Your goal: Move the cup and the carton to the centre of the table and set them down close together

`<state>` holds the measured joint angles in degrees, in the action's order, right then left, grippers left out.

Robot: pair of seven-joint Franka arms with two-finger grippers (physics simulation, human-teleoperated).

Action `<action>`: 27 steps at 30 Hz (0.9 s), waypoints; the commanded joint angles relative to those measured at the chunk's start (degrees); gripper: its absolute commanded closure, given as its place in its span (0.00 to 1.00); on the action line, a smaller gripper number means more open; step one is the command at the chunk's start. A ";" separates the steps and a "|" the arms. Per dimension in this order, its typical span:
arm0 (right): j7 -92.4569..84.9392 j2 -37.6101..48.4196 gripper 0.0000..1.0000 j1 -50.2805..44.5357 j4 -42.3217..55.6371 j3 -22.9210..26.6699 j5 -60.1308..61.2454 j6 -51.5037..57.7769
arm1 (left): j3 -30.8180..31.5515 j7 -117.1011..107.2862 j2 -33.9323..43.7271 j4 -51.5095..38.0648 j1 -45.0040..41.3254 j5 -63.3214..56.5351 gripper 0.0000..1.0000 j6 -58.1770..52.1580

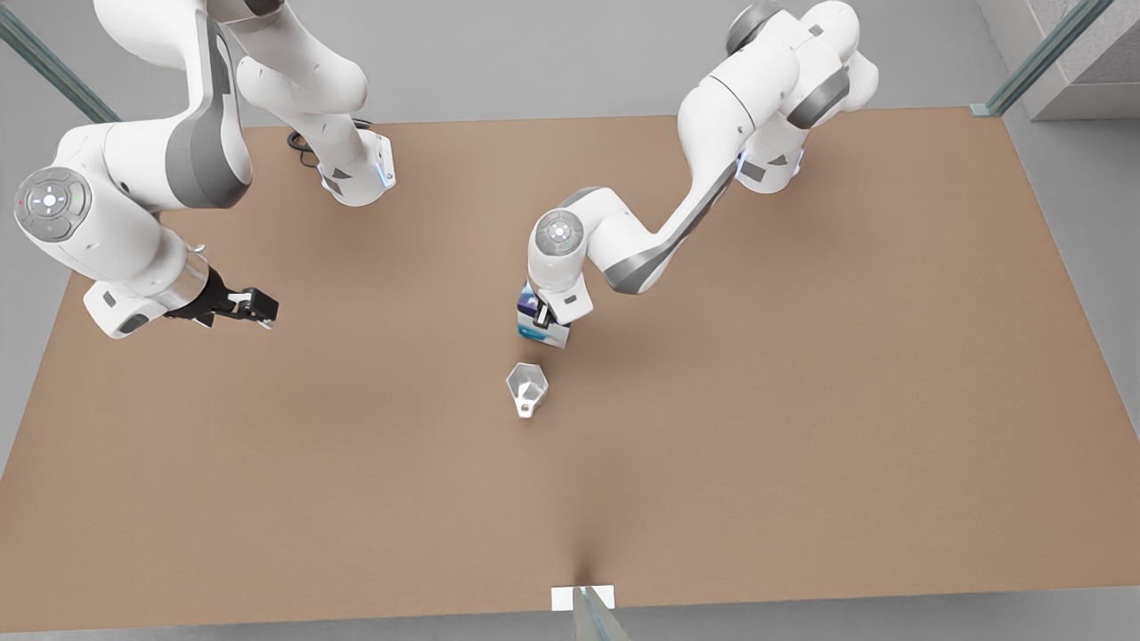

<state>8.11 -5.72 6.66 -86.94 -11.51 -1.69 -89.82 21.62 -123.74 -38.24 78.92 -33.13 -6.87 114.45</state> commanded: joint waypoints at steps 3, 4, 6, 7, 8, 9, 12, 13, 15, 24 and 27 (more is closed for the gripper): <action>-0.02 0.00 0.00 0.02 0.02 -0.01 -0.06 0.00 | 0.00 0.17 0.00 0.00 0.09 -1.39 0.00 -0.02; -0.11 0.00 0.00 0.11 0.02 -0.01 -0.06 0.00 | 0.00 0.17 0.00 0.00 0.09 -1.39 0.00 -0.02; -0.20 0.00 0.00 0.29 0.02 -0.01 0.02 0.00 | 0.00 0.17 0.00 0.00 0.09 -1.39 0.00 -0.02; -0.20 0.00 0.00 0.29 0.02 -0.01 0.02 0.00 | 0.00 0.17 0.00 0.00 0.09 -1.39 0.00 -0.02; -0.20 0.00 0.00 0.38 0.02 -0.01 0.02 0.00 | 0.00 0.17 0.00 0.00 0.09 -1.39 0.00 -0.02; -0.20 0.00 0.00 0.46 0.02 -0.01 0.02 0.00 | 0.00 0.17 0.00 0.00 0.09 -1.39 0.00 -0.02; -0.20 0.00 0.00 0.46 0.02 -0.01 0.02 0.00 | 0.00 0.08 0.00 0.00 0.09 -1.39 0.00 -0.02; -0.20 0.00 0.00 0.46 0.02 -0.01 0.02 0.00 | 0.00 0.08 0.09 0.00 0.17 -1.39 0.00 -0.02; -0.20 0.00 0.00 0.20 0.02 -0.01 0.02 0.00 | 0.44 0.08 0.18 0.00 0.26 -1.31 0.00 -0.19; -0.20 0.00 0.00 0.55 0.02 0.08 0.02 0.00 | 1.32 0.17 1.85 0.00 0.26 -1.04 0.00 -4.23; -0.20 0.00 0.00 0.29 0.02 0.08 -0.07 0.09 | 1.41 0.08 2.11 0.00 0.35 -0.87 0.00 -4.59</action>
<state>7.91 -5.72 6.95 -86.92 -11.45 -1.76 -89.74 23.03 -123.71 -36.13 78.84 -32.78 -7.89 109.90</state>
